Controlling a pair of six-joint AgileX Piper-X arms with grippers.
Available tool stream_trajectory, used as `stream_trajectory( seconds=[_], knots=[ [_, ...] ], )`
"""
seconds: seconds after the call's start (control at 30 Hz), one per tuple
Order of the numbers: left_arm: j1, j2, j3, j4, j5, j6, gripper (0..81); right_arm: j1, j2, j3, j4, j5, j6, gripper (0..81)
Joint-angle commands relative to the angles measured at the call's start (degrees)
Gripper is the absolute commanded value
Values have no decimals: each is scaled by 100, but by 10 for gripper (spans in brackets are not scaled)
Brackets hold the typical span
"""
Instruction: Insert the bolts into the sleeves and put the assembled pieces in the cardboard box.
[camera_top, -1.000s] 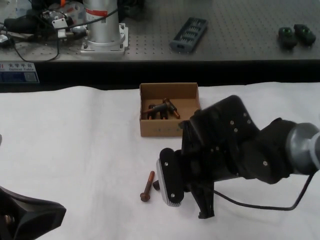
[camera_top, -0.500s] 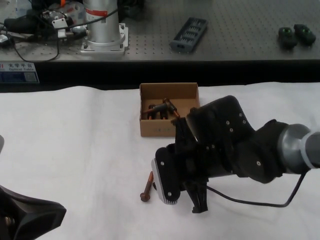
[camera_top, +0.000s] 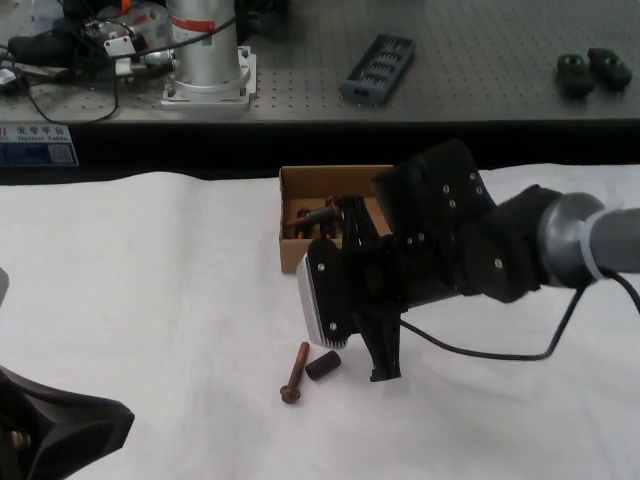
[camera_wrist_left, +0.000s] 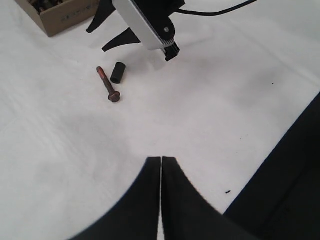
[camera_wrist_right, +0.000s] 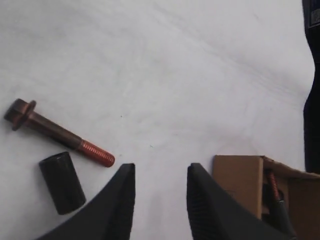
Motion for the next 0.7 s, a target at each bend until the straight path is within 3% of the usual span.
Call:
stream_trajectory(
  seconds=[0.0, 0.3, 0.67],
  knots=[
    [-26, -51, -20, -145, -20, 62, 7, -72, 119, -271, 513, -481, 144, 268],
    [-26, -51, -20, -142, -7, 230, 7, -72, 192, -554, 1530, -1096, 114, 268],
    [-26, -51, -20, -142, -6, 322, 7, -72, 275, -554, 1785, -923, -736, 268]
  ],
)
